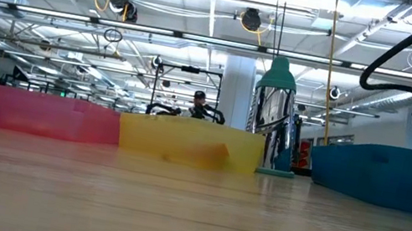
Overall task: Pick & Place Kitchen Items
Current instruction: Put the orange spatula into the yellow bin, then return to Home Position
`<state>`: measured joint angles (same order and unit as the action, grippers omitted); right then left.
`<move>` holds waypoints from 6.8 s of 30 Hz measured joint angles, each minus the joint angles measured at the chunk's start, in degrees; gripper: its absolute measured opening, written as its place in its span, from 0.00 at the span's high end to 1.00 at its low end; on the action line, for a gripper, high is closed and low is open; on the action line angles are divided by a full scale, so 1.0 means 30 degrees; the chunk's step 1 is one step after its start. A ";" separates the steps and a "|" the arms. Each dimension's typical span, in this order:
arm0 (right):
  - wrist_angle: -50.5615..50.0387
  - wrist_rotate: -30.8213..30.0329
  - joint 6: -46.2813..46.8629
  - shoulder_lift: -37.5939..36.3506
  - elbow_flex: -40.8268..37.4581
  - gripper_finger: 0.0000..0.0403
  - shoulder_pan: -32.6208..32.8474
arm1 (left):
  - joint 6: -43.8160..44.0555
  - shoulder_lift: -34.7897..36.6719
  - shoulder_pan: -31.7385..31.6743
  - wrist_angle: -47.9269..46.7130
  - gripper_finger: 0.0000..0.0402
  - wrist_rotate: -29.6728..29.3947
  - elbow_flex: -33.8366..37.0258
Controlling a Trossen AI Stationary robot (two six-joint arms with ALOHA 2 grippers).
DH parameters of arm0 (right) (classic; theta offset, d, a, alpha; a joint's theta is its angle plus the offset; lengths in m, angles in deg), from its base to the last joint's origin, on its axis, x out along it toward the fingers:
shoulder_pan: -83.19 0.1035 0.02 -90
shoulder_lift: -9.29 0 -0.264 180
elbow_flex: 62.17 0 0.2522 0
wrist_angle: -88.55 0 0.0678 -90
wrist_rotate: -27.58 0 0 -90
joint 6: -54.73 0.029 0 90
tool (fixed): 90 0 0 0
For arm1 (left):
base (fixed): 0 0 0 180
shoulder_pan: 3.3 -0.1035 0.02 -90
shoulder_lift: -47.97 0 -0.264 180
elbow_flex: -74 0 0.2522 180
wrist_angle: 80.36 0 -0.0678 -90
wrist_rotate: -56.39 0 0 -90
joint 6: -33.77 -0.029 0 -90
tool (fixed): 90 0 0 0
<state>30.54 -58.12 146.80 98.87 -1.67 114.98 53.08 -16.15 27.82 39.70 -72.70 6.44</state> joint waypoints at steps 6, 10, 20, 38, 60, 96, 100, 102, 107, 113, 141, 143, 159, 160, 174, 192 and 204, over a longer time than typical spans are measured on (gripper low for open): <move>0.0531 -0.0484 -0.0694 -0.0015 0.0116 0.78 -0.0024 | -0.0007 0.0007 -0.0003 0.0000 0.64 0.0000 0.0000; 0.0926 -0.0322 -0.1475 -0.0022 0.0128 0.78 -0.0058 | -0.0007 0.0000 -0.0001 0.0007 0.64 0.0000 0.0000; 0.3591 -0.1919 -0.5129 0.0044 0.1315 0.78 -0.0622 | -0.0015 0.0000 -0.0007 0.0073 0.64 -0.0003 0.0000; 1.7963 -0.5025 -2.0974 -0.0007 0.1435 0.78 -0.5397 | -0.0016 0.0001 -0.0007 0.0080 0.64 -0.0007 0.0000; 2.9579 -0.7441 -3.3521 0.0400 0.1435 0.78 -1.3051 | 0.0160 0.0000 -0.0003 0.0080 0.64 -0.0007 0.0000; 2.1455 -0.7389 -3.1427 0.6821 0.6367 0.73 -1.4972 | -0.0903 0.0004 -0.2142 0.0463 0.64 -0.0801 0.0000; 2.1780 -0.7394 -3.1499 0.7155 0.6367 0.69 -1.4972 | -0.0896 0.0000 -0.2135 0.0459 0.64 -0.0794 0.0000; 2.1979 -0.7394 -3.1503 0.7155 0.6367 0.66 -1.4972 | -0.0889 0.0000 -0.2135 0.0466 0.64 -0.0787 0.0000; 2.2891 -0.7411 -3.1503 0.7155 0.6367 0.60 -1.4820 | -0.0882 0.0000 -0.2135 0.0459 0.64 -0.0780 0.0000; 2.4378 -0.7402 -3.1503 0.7155 0.6375 0.57 -1.4103 | -0.0273 0.0003 -0.2135 0.0459 0.64 -0.0777 0.0000; 1.4407 -0.7378 -3.1332 -0.1597 0.6389 0.62 -0.5995 | -0.0755 0.2838 -0.2076 0.0591 0.64 0.0541 0.0000; 1.4231 -0.7363 -3.0901 -0.2026 0.6389 0.62 -0.5640 | -0.1383 0.3743 -0.2117 0.0585 0.64 0.0525 0.0000; 1.1704 -0.7344 -2.8621 -0.6576 0.4588 0.62 -0.4597 | -0.0944 0.9902 -0.2419 -0.1369 0.64 0.0496 0.0079; 1.1980 -0.7342 -2.8622 -0.7074 0.3913 0.62 -0.4597 | -0.1247 1.0175 -0.2419 -0.1370 0.64 0.0495 0.0205; 1.8658 -0.7336 -2.9456 -1.6515 -0.6201 0.63 -0.4605 | -0.2625 1.4953 -0.2419 0.4472 0.64 -0.1971 0.6716; 1.8960 -0.7380 -3.0179 -2.3555 -1.1197 0.62 -0.5042 | -0.4608 1.6400 -0.2869 0.9865 0.64 -0.1958 1.1055; 1.8778 -0.7409 -3.0980 -2.4239 -1.1227 0.63 -0.5309 | -0.6851 1.6448 -0.6443 1.4153 0.64 0.1143 1.3537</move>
<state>86.88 -80.35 53.86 26.15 -35.35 99.05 32.53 33.19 8.49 82.16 -69.27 47.05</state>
